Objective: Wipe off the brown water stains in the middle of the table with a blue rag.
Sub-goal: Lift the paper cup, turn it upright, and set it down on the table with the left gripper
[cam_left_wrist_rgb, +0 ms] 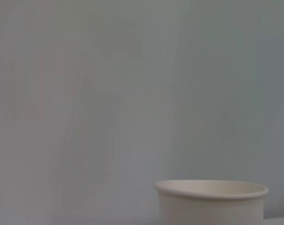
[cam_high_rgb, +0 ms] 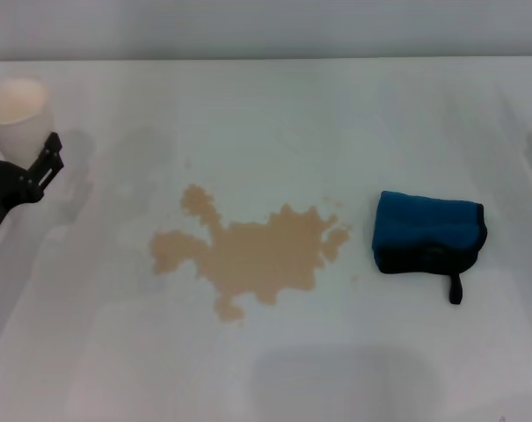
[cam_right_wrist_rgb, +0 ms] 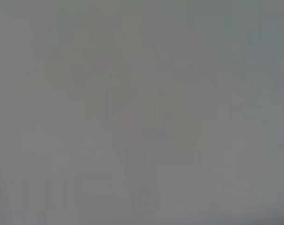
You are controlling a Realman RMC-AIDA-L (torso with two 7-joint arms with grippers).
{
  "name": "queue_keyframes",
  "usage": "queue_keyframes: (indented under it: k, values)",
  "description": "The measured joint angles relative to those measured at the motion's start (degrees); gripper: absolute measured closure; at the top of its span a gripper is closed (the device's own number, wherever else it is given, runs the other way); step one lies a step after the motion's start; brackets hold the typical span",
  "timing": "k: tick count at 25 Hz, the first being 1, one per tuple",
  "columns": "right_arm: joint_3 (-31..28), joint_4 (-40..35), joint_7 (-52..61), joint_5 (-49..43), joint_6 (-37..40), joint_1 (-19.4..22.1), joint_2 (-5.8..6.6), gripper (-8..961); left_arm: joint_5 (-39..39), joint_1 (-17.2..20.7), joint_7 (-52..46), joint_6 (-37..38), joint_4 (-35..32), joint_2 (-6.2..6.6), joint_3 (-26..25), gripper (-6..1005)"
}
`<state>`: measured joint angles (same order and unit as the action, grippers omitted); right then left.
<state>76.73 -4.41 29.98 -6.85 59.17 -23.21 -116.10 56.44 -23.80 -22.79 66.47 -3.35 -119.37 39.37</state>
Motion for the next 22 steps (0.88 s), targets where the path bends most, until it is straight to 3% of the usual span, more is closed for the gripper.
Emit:
queue_keyframes:
  k: [13, 22]
  values:
    - [0.00, 0.02, 0.24, -0.01, 0.28, -0.31, -0.09, 121, -0.31, -3.35, 2.09, -12.00, 1.97, -0.12, 0.16, 223]
    - [0.00, 0.02, 0.35, -0.01, 0.50, -0.08, -0.09, 121, -0.35, -4.58, 5.56, -14.09, 3.28, -0.18, 0.19, 220]
